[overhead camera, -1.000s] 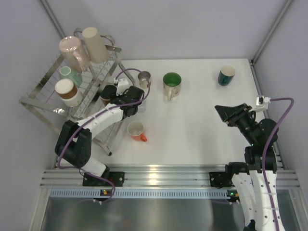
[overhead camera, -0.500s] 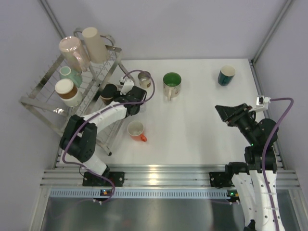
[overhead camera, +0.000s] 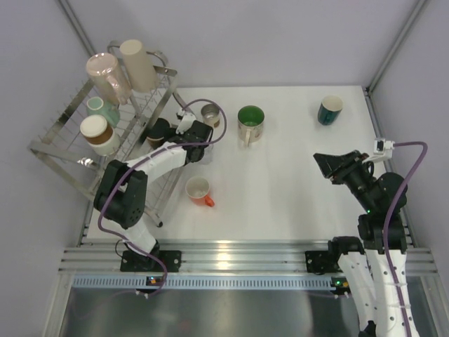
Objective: Load the cups into the dish rack
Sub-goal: Place the cup upside down on the dish rack
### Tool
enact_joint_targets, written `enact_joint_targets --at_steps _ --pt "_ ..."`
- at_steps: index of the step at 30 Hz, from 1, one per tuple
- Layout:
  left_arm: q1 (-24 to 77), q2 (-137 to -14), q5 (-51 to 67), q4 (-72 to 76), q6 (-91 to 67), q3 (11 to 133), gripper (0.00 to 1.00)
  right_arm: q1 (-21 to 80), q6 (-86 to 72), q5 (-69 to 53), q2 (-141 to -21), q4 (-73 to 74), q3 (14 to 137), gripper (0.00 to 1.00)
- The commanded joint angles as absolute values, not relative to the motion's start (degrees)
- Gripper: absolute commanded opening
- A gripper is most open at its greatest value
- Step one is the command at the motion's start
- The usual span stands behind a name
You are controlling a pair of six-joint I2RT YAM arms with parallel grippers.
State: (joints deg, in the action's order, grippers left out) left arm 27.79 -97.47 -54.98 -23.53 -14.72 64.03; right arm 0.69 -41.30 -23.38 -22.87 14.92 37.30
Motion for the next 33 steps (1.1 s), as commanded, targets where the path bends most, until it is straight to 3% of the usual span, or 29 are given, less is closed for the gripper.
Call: enact_joint_targets --at_steps 1,12,33 --pt "25.9 -97.2 -57.0 -21.8 -13.5 66.0 0.61 1.5 -39.3 -22.2 -22.5 15.2 39.7 0.37" --pt "22.1 -99.2 -58.5 -22.0 -12.0 68.2 0.61 1.8 -37.9 -21.9 -23.1 16.2 40.4 0.38" --pt "24.9 -95.4 -58.7 -24.6 -8.0 68.8 0.6 2.2 -38.2 -22.0 -24.3 14.7 40.1 0.38"
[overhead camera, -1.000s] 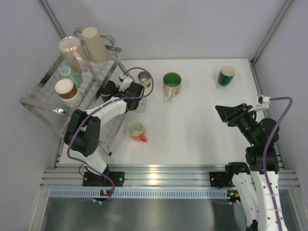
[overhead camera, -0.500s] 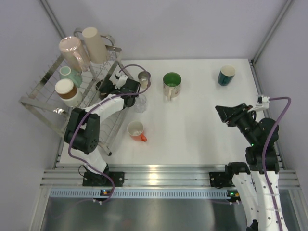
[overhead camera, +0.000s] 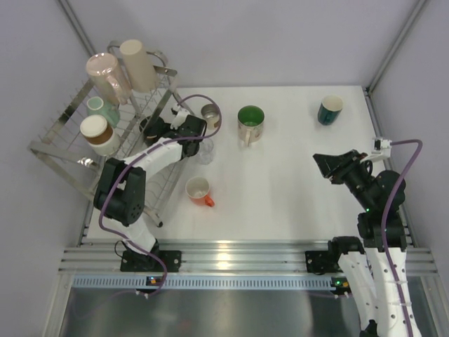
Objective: Load the cups into the dish rack
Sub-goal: Place the cup upside down on the dish rack
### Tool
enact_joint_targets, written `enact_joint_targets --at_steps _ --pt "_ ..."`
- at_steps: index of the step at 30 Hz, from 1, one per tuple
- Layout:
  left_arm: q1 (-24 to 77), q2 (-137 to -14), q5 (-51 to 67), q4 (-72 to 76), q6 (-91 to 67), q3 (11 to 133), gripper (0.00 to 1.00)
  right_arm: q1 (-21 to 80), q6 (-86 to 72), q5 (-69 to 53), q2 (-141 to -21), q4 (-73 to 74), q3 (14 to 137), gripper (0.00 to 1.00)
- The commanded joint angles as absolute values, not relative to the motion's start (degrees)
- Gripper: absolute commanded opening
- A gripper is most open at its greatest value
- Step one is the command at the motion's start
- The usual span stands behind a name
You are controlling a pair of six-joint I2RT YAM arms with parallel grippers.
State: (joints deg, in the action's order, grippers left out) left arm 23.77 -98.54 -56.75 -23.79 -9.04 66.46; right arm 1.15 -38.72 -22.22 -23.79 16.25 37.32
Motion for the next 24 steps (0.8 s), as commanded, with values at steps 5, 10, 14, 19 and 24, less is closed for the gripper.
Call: enact_joint_targets --at_steps 5,10,14,19,24 --pt "25.7 -96.0 -57.4 -25.5 -8.9 68.9 0.61 2.3 -38.8 -22.3 -24.4 14.0 39.8 0.38" --pt "25.8 -97.8 -56.2 -25.2 -8.8 71.3 0.61 2.2 -38.8 -22.5 -24.6 13.9 40.2 0.38" --pt "25.8 -99.4 -56.9 -25.5 -8.5 72.9 0.61 2.1 -38.4 -22.2 -24.8 14.1 40.3 0.38" --pt "25.6 -101.4 -58.1 -25.3 -8.4 74.0 0.61 2.2 -38.1 -22.1 -25.0 14.1 40.3 0.38" --pt "24.6 -103.6 -59.5 -25.3 -8.1 75.7 0.61 2.4 -37.4 -21.6 -25.0 14.7 40.3 0.38"
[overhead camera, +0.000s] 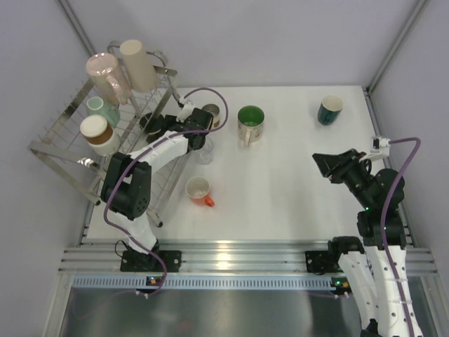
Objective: Load the cups into the dish rack
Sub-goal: Place the cup upside down on the dish rack
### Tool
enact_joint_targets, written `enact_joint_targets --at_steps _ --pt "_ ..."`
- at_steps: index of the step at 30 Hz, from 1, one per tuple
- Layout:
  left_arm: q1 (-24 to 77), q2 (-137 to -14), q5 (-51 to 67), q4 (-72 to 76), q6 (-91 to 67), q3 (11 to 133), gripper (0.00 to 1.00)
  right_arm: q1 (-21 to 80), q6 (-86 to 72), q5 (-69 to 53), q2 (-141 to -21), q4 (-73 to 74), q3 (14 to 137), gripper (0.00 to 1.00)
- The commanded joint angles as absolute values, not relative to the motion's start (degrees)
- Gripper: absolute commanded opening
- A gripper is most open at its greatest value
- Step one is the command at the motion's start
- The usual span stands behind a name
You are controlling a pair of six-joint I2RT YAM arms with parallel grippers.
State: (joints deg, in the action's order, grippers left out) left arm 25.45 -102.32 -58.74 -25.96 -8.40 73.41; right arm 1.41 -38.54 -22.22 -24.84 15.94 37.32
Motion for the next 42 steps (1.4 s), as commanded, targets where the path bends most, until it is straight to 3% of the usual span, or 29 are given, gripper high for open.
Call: enact_joint_targets --at_steps 1,27,42 --pt "24.3 -103.8 -59.8 -25.4 -8.2 75.9 0.61 2.4 -37.1 -21.4 -25.0 14.8 40.4 0.38" --pt "18.0 -107.3 -63.3 -25.5 -5.1 80.5 0.61 2.7 -34.6 -19.4 -24.4 17.9 41.7 0.38" --pt "20.7 -104.0 -57.6 -25.4 -4.0 79.3 0.61 2.8 -35.6 -20.0 -24.4 16.9 41.6 0.38"
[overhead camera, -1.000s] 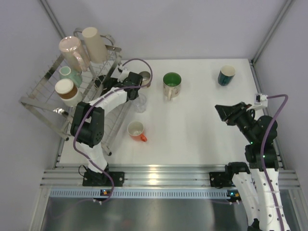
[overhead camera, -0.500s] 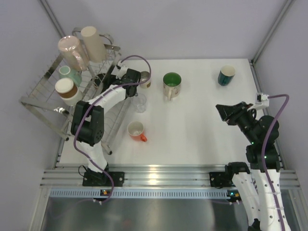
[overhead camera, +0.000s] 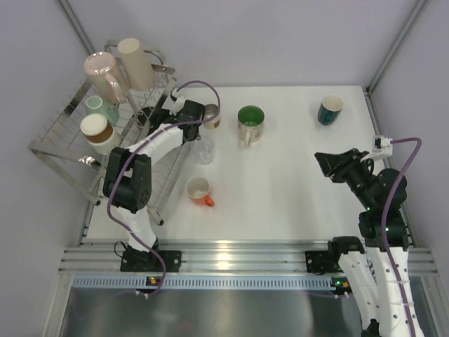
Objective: Load the cups into the dish rack
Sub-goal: Place the cup upside down on the dish rack
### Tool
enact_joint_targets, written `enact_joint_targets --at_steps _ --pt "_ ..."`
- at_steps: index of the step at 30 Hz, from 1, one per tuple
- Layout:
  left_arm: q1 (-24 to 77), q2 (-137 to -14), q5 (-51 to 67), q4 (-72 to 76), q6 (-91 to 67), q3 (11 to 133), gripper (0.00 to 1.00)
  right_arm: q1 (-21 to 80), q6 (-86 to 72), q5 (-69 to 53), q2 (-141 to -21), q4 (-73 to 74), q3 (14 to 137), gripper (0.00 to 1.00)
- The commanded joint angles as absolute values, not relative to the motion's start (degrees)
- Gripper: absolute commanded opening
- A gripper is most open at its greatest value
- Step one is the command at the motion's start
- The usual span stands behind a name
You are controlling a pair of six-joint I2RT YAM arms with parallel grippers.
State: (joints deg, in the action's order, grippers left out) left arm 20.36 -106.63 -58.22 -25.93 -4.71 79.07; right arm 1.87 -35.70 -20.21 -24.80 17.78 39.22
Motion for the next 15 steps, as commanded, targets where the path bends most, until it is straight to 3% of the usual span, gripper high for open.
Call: enact_joint_targets --at_steps 1,15 --pt "21.2 -103.6 -57.6 -25.4 -4.1 79.3 0.61 2.7 -35.2 -20.0 -24.4 17.3 41.7 0.38" --pt "24.7 -101.1 -58.8 -27.4 -4.9 77.5 0.61 2.8 -35.8 -20.6 -24.3 17.6 43.2 0.38"
